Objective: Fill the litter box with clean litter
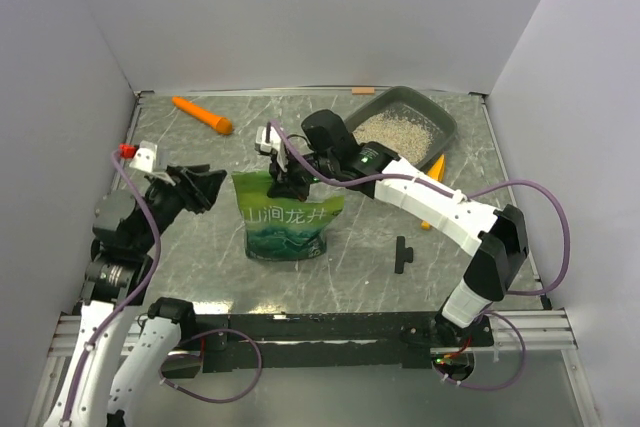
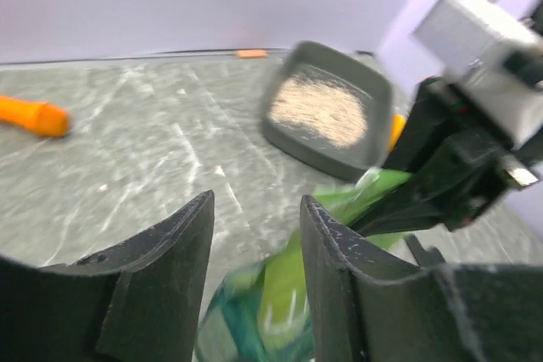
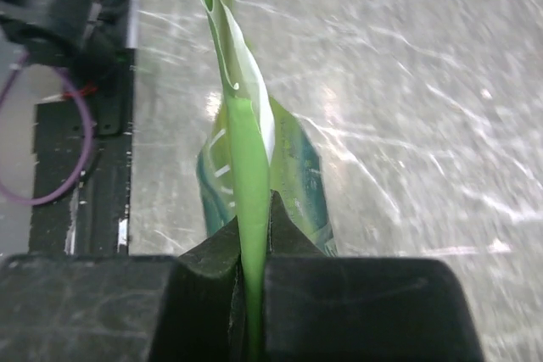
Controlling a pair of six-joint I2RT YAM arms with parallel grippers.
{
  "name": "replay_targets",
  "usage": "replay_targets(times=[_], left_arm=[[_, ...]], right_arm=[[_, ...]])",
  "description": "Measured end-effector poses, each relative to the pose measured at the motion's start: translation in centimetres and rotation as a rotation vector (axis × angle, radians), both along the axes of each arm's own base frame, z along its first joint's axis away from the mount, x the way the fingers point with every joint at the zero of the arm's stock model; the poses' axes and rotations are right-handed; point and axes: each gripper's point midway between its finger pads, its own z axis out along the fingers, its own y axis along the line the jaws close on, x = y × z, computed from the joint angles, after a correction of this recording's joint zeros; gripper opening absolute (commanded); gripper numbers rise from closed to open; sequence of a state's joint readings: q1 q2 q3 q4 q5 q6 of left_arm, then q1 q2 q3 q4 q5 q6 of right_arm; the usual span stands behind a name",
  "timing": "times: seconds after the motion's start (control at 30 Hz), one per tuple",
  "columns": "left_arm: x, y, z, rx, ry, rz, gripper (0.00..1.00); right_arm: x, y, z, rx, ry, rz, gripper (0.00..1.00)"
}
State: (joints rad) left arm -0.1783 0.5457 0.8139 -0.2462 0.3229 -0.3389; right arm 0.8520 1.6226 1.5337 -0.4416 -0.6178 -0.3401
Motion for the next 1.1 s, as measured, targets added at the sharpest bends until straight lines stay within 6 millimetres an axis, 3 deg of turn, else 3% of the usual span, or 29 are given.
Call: replay_targets(times=[0.37,0.63,0.67,0.7,0.73,0.83,0.93,1.1], left_arm=[[-0.6,2.2,-3.1,-0.014,0.045,0.130,0.51],[-0.6,2.4,-6.3,-0.001,0.094,0.143,0.51],[-0.6,2.5,-6.6,0.000,0.098,0.145,0.51],[-0.6,2.5,-6.7,0.000,0.101,0.145,0.51],[-0.7,2.5,-6.7,0.000,0.099,0.145,0.51],[-0.7,2.5,-6.7,0.001,0.100,0.145,0.52],[-0.7,2.4,-6.7,0.001,0.101,0.141,0.52],[-0.7,2.3,-6.7,0.001,0.102,0.134,0.52]], right_arm=[[2.2,0.2,2.9,-0.057,-0.088,-0.172,0.00],[3.4,1.6,0.7,-0.068,-0.063,-0.247,0.00],[3.4,1.7,0.2,-0.075,-0.056,-0.258,0.04],[3.4,1.8,-0.2,-0.081,-0.049,-0.267,0.16],[3.3,2.1,-0.4,-0.076,-0.047,-0.272,0.44],[3.7,3.2,0.3,-0.016,-0.059,-0.293,0.66],[3.9,3.6,1.3,0.045,-0.084,-0.307,0.70],[4.3,2.0,3.9,0.090,-0.145,-0.372,0.73]])
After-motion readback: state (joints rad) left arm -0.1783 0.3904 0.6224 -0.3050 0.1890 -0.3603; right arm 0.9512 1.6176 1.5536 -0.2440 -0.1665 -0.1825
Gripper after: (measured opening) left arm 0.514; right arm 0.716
